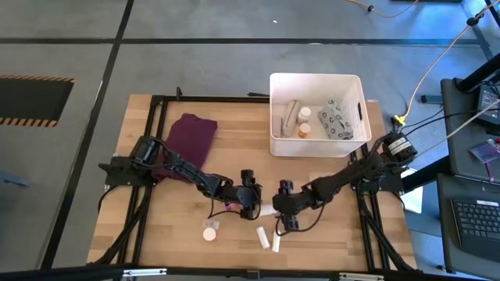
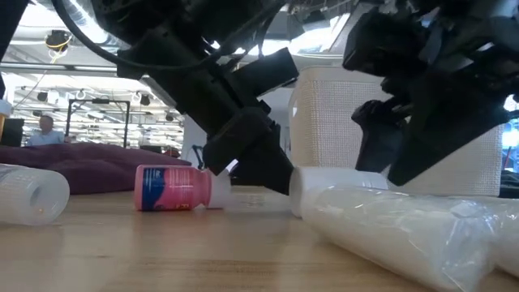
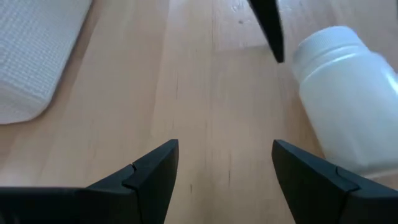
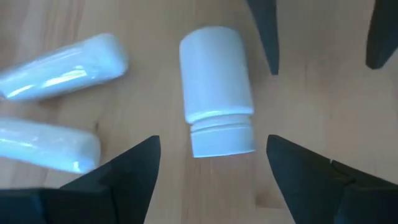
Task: Pick & place medical supplies in basket/bin
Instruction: Put the white pill bottle into the white bin
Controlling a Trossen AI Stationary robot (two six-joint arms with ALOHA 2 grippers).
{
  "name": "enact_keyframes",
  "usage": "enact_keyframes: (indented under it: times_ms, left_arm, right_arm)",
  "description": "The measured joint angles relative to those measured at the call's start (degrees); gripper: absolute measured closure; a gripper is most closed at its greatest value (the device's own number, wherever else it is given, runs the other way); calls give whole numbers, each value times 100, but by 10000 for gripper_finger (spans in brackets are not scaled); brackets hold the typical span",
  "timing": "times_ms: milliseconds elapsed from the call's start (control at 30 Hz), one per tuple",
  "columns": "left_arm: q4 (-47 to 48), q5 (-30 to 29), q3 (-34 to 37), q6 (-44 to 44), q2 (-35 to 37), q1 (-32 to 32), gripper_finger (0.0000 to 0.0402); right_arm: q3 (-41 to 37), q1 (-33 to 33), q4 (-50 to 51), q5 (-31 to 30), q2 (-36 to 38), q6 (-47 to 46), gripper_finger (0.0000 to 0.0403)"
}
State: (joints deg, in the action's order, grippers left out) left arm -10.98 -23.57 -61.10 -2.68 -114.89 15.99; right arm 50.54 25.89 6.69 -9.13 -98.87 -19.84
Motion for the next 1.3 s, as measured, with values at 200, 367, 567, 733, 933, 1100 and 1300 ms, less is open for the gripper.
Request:
enact_keyframes:
  times_ms: [200, 367, 567, 733, 933, 1100, 1300]
  left_arm:
    - [0, -44, 0, 46, 17, 0, 151]
    - [51, -43, 0, 40, 17, 0, 151]
    - [52, -40, 0, 36, 17, 2, 151]
    - [50, -40, 0, 40, 17, 0, 151]
    - [51, -37, 0, 39, 17, 0, 151]
    - [281, -231, 0, 42, 57, 2, 151]
    - [560, -230, 0, -194, 287, -39, 151]
  right_arm:
    - [-220, 219, -597, -629, 4, 79, 107]
    - [-607, 277, -1324, -629, 4, 106, 107]
    - [-1064, 302, -2291, -630, 4, 215, 107]
    - [-1152, 302, -2308, -681, 4, 293, 107]
    - [-1151, 303, -2321, -926, 4, 447, 107]
    - [-1152, 364, -2274, -926, 4, 376, 107]
    - [-1150, 398, -2274, -928, 4, 384, 107]
